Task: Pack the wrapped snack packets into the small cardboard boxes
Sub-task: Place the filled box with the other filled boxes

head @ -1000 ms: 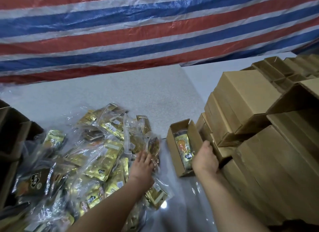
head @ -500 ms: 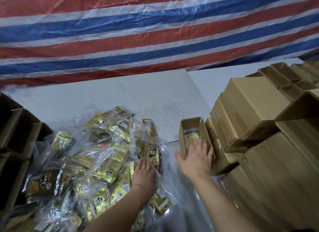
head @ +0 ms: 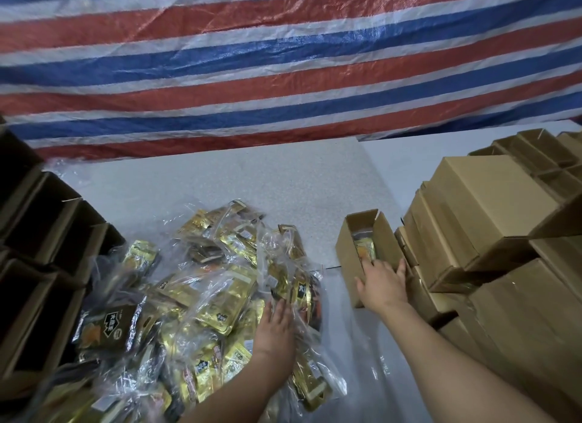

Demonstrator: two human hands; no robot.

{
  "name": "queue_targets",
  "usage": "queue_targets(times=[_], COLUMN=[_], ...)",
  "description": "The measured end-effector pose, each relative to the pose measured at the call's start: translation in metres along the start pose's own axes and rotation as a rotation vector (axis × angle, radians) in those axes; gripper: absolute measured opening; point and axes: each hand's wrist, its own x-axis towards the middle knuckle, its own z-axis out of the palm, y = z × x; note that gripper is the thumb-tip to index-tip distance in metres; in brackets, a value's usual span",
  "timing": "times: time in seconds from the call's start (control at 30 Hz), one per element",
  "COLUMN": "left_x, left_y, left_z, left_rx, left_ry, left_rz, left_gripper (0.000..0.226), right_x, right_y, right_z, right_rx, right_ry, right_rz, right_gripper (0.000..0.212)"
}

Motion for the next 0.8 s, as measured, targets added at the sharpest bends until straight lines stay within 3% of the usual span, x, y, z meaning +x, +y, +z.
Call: queue_targets(times=[0.3, 0.43, 0.57, 0.7, 0.8], left_x=[-0.027, -0.052, -0.092, -0.136, -0.174], left_y=[0.002, -0.001, -0.012, -0.039, -0.069], left_z=[0.004, 0.004, 0.003, 0.008, 0.013], left_rx=[-0.203, -0.294, -0.462, -0.715, -0.882], left_ry=[0.106, 0.118, 0.187, 0.331, 0.484], left_rz=[0.006, -0.012, -0.053, -0.171, -0.292], left_gripper=[0.065, 0.063, 0.061, 0.061, 0.054], right_x=[-0.005, -0.011, -0.019, -0.038, -0.065], right_y=[0.006, 0.001, -0.008, -0.02, -0.044], right_z=[-0.01, -0.011, -0.017, -0.041, -0.063], right_rx=[0.004, -0.004, -0.028, -0.005, 0.162], right_ry=[-0.079, -0.056, -0.042, 0.186, 0.382], right_rz=[-0.035, 0.016, 0.033, -0.011, -0.132], right_gripper=[0.059, 0.052, 0.058, 0.054, 0.043])
